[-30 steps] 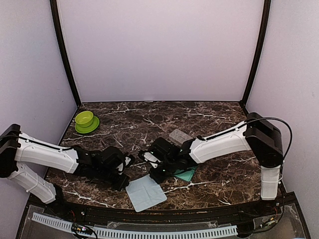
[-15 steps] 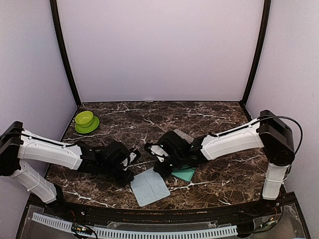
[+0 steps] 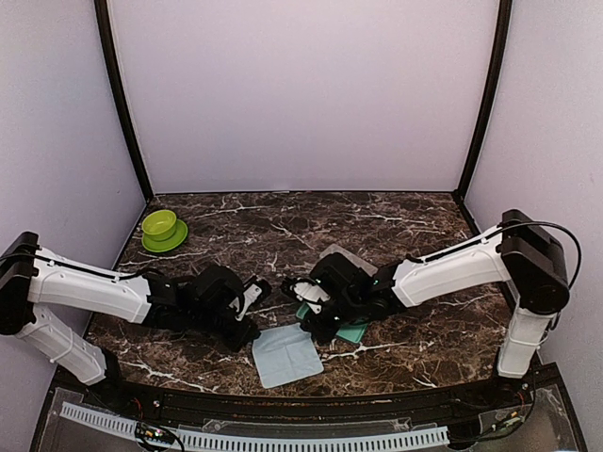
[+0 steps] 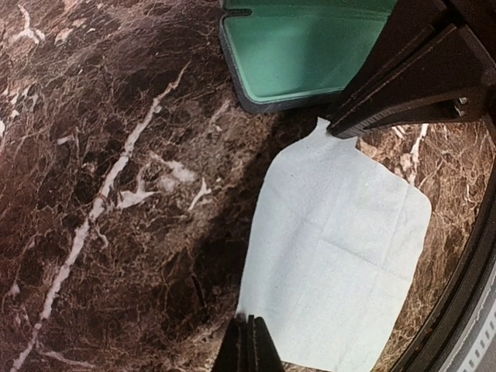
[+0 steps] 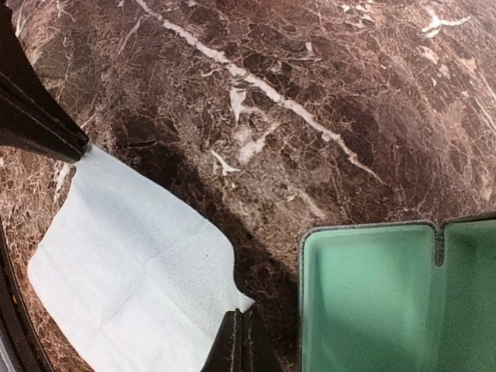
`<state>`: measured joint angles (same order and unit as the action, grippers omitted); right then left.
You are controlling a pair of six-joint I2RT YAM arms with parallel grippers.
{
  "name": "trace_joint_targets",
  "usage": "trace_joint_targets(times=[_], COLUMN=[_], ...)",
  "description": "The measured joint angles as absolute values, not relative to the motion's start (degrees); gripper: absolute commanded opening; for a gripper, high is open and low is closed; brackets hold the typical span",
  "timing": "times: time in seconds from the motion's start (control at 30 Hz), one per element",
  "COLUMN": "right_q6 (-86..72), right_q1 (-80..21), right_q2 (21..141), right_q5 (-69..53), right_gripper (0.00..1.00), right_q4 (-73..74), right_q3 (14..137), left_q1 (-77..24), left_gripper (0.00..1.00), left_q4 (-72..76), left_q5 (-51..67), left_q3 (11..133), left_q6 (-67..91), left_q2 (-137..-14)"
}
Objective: Organize the sunglasses
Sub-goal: Fold the glasses cleaning cloth at the corner of the board.
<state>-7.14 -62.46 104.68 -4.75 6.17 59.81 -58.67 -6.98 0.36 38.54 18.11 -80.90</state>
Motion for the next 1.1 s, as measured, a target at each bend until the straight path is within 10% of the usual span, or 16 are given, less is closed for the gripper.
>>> trace_joint_targets(times=[1.1], right_q6=[-4.78], right_q1=[-65.23], right_q2=[96.77], right_q5=[-6.63], right_gripper=[0.05], right_q4=[2.46], right_q3=[50.33], left_q1=[-69.12], left_gripper=[0.00], left_q4=[-6.13], left_q5=[-3.88], left_q3=[36.12], left_q6=[20.29], left_q2=[-78.56])
